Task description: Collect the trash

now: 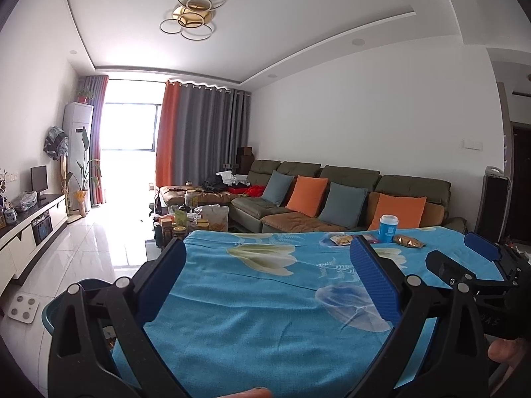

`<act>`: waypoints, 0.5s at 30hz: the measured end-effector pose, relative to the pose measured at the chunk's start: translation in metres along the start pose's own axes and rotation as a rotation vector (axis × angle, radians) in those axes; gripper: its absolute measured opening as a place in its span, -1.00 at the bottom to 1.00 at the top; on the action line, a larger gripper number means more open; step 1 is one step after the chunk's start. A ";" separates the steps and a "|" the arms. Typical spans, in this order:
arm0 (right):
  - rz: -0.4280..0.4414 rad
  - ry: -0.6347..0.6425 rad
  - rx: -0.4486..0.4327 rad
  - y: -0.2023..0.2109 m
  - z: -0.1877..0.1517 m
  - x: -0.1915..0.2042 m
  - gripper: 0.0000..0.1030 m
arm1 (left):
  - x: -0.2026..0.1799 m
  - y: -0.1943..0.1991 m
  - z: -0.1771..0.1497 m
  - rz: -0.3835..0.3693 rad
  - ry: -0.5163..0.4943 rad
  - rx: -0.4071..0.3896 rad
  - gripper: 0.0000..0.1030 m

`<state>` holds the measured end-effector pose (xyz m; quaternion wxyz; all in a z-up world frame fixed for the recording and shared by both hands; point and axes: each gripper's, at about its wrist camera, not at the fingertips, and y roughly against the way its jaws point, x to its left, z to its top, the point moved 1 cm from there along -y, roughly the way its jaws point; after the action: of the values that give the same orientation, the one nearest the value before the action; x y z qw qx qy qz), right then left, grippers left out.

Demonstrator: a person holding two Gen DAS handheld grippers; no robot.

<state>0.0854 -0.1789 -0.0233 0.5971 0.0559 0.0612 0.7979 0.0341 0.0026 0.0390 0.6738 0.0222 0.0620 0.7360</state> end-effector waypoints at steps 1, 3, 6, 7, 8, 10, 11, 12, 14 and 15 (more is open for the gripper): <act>0.000 -0.002 0.001 0.000 0.000 0.000 0.87 | 0.000 -0.001 -0.001 -0.005 -0.001 0.006 0.89; -0.004 -0.001 0.005 -0.001 -0.001 -0.001 0.87 | -0.002 -0.002 -0.001 -0.011 -0.008 0.013 0.89; -0.011 0.002 0.021 -0.004 -0.001 -0.002 0.87 | -0.001 -0.003 -0.001 -0.016 -0.007 0.017 0.89; -0.008 0.002 0.023 -0.004 -0.001 -0.001 0.87 | -0.001 -0.004 -0.002 -0.015 -0.008 0.019 0.89; -0.007 0.002 0.025 -0.004 -0.001 -0.001 0.87 | -0.002 -0.004 -0.002 -0.014 -0.008 0.021 0.89; -0.003 0.005 0.027 -0.004 -0.001 -0.001 0.87 | -0.003 -0.004 -0.003 -0.012 -0.007 0.029 0.89; -0.002 0.007 0.028 -0.004 -0.001 0.000 0.87 | -0.003 -0.004 -0.002 -0.013 -0.007 0.028 0.89; 0.001 0.010 0.028 -0.003 -0.001 0.001 0.87 | -0.004 -0.003 -0.002 -0.013 -0.009 0.026 0.89; 0.002 0.012 0.030 -0.004 -0.002 0.001 0.87 | -0.005 -0.004 -0.003 -0.016 -0.012 0.026 0.89; 0.003 0.012 0.030 -0.004 -0.002 0.001 0.87 | -0.005 -0.003 -0.002 -0.016 -0.013 0.028 0.89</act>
<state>0.0887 -0.1770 -0.0257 0.5948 0.0603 0.0768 0.7979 0.0376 -0.0019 0.0370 0.6798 0.0358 0.0684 0.7293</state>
